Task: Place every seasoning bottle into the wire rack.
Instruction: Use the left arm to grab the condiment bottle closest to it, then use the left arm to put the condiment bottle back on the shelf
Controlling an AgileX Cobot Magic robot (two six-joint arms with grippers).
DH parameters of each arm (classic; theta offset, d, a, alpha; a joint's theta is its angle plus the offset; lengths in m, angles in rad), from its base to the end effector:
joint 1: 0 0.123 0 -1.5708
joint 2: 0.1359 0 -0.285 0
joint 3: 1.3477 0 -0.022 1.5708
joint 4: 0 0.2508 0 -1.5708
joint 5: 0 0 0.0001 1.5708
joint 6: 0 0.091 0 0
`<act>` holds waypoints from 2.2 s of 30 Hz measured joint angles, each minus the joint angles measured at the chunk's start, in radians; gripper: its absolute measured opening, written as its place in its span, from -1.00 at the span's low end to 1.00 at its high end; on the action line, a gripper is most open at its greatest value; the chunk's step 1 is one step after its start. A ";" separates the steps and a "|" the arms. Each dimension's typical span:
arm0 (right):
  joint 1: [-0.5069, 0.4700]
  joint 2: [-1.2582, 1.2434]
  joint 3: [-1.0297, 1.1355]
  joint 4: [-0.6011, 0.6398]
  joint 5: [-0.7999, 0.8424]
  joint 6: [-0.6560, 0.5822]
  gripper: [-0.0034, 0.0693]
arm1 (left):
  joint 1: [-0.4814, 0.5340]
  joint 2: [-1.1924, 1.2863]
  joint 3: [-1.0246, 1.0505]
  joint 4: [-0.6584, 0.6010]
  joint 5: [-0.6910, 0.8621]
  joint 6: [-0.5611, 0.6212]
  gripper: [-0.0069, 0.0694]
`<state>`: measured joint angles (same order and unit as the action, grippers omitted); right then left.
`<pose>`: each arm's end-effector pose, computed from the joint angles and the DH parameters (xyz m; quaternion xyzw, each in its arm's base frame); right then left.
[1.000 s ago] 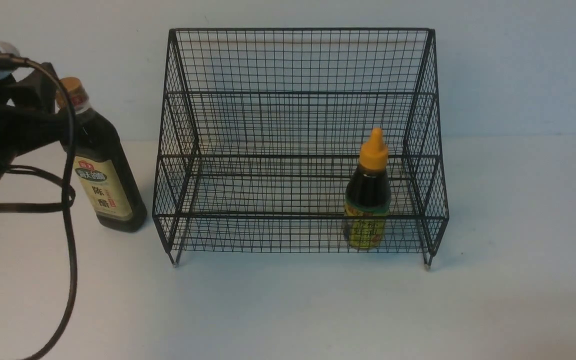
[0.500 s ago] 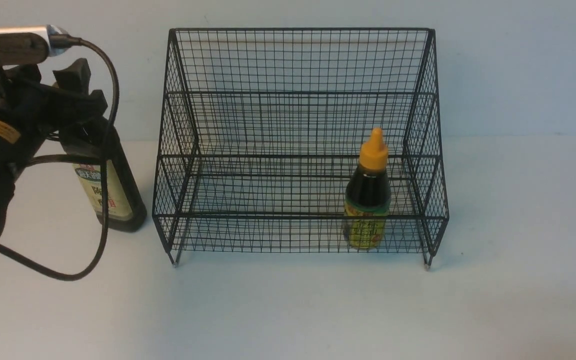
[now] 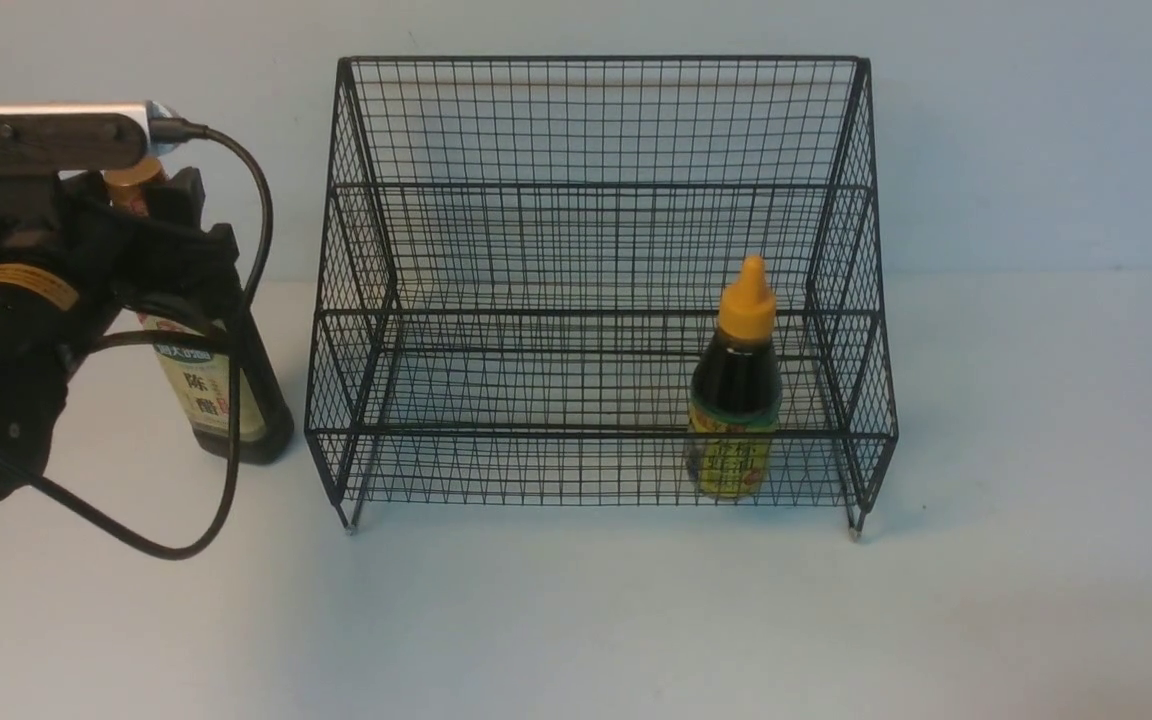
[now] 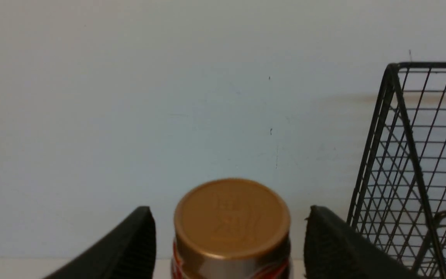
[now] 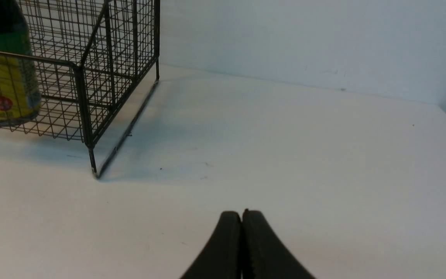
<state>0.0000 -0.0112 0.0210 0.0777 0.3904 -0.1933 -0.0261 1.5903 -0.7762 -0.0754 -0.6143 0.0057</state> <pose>0.0521 0.0027 0.1718 -0.0577 0.8063 -0.0238 0.5883 0.3364 -0.0048 0.2439 -0.0256 0.7457 -0.0111 0.6656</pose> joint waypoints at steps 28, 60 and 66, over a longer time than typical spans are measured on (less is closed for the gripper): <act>0.000 0.000 0.000 0.000 0.000 0.000 -0.94 | 0.000 -0.156 -0.022 -0.042 0.103 0.087 0.00; 0.000 0.000 0.000 0.000 0.000 -0.001 -0.94 | -0.178 -0.245 -0.575 -0.126 0.644 0.101 0.00; 0.000 0.000 0.000 0.000 0.000 -0.007 -0.94 | -0.249 -0.191 -0.590 -0.138 0.614 0.101 0.00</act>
<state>0.0000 -0.0112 0.0210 0.0777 0.3904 -0.2004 -0.2747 1.3988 -1.3661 -0.2134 0.0000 0.1066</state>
